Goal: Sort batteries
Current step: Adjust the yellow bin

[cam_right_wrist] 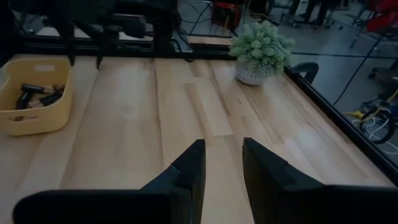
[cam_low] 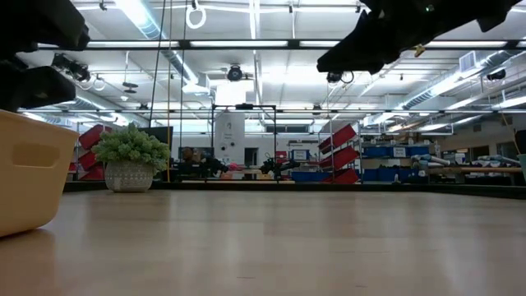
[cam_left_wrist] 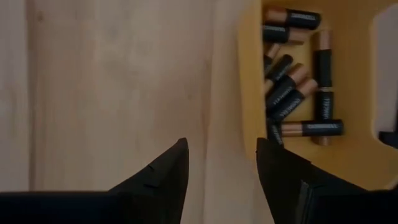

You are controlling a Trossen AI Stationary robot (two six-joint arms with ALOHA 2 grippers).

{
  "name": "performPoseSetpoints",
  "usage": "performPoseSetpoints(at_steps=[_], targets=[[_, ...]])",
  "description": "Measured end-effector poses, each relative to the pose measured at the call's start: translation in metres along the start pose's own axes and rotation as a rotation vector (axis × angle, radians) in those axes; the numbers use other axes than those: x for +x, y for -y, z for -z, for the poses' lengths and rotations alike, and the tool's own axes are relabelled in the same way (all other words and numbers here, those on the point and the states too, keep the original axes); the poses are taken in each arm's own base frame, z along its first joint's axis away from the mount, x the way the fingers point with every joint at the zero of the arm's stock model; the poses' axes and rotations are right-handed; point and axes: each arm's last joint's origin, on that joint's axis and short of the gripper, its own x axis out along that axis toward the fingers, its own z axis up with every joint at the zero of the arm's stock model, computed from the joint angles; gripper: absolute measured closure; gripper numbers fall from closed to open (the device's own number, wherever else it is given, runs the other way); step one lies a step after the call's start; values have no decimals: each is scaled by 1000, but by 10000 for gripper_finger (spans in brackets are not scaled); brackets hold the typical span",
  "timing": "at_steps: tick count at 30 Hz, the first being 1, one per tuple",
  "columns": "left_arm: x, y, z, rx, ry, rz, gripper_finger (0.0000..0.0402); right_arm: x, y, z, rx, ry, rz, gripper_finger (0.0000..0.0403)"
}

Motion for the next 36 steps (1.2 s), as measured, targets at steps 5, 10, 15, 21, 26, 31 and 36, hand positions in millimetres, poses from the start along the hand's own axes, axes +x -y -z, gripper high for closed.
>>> performPoseSetpoints(at_steps=[5,10,15,21,26,31,36], targets=[[-1,7,0,3,14,62,219,1,2,0,9,-3,10,311],[0,10,1,-21,30,64,219,2,4,0,13,-3,17,311],[5,13,1,-16,38,31,219,2,4,0,14,-3,17,311],[10,14,0,-18,31,30,223,2,4,0,13,-3,17,311],[11,15,0,-23,24,35,250,2,4,0,13,-4,17,311],[11,15,1,-62,-2,62,284,2,4,0,13,-4,17,311],[11,15,1,-69,-4,64,312,2,4,0,13,-4,17,311]])
